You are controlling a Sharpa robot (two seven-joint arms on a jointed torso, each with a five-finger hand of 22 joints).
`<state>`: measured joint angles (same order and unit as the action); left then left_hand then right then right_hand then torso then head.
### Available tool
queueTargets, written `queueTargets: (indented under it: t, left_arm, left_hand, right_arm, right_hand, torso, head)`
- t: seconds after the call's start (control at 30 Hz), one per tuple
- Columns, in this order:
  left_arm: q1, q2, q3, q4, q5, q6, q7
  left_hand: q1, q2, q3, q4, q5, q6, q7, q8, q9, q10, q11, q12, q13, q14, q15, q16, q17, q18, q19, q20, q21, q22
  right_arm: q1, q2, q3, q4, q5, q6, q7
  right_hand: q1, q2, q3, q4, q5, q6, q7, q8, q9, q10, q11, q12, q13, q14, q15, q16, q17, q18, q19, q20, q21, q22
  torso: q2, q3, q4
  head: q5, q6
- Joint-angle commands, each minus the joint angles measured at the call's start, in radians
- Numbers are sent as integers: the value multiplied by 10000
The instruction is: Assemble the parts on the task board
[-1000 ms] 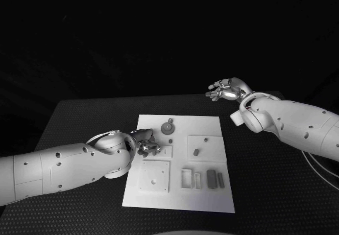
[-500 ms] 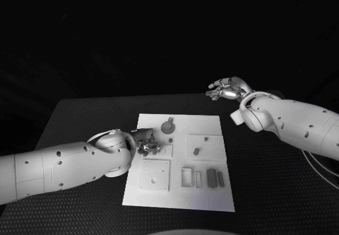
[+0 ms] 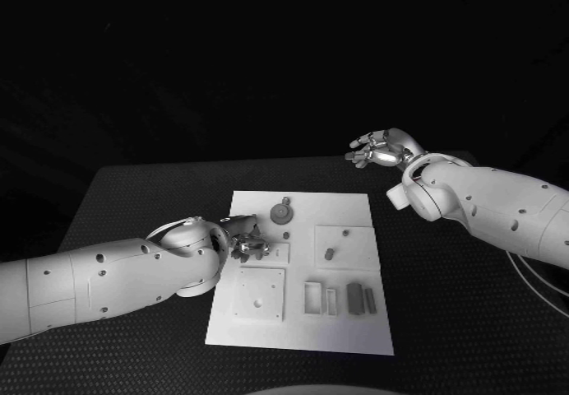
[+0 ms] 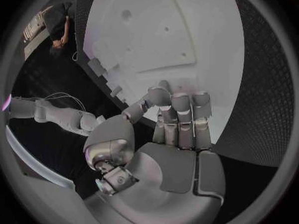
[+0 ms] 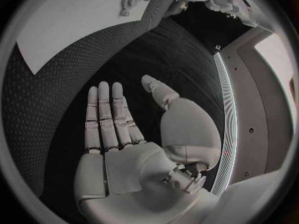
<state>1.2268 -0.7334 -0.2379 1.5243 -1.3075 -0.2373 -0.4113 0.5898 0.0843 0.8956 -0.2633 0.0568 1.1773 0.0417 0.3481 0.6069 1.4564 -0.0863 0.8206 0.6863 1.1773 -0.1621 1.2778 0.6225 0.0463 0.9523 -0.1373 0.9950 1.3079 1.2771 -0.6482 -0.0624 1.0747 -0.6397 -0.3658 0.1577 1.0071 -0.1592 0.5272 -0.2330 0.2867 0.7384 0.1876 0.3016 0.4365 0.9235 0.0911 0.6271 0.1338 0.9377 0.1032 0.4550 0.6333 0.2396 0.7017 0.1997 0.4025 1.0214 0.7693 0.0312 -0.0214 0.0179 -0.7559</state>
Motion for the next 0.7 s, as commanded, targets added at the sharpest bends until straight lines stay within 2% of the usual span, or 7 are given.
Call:
queueTargets:
  t: [0.03,0.7]
  left_arm:
    - [-50,32,-26,-12,-39,277,12]
    - [-50,5,-26,-7,-23,522,-60]
  left_hand:
    - [316,182,-13,71,12,420,-384,-34,16,-307,-213,41,-9,0,-53,60,-16,-7,92,-1131,45,161]
    - [363,177,2,61,26,416,-384,-39,20,-308,-212,50,-20,-4,-60,66,-27,-5,88,-1136,43,162]
  right_arm:
    - [1,0,5,14,16,131,90]
    - [1,-6,5,26,19,132,85]
  right_hand:
    - [-128,-5,-64,-4,46,157,184,61,-13,-1180,771,47,-11,-20,53,-36,10,-111,0,18,-66,17]
    - [-134,-3,-70,2,53,158,184,65,-19,-1180,770,55,-25,-19,53,-42,17,-111,4,18,-78,28]
  torso:
    - [-2,0,2]
    - [-2,-3,5]
  head:
    - [-5,-22]
    - [3,-42]
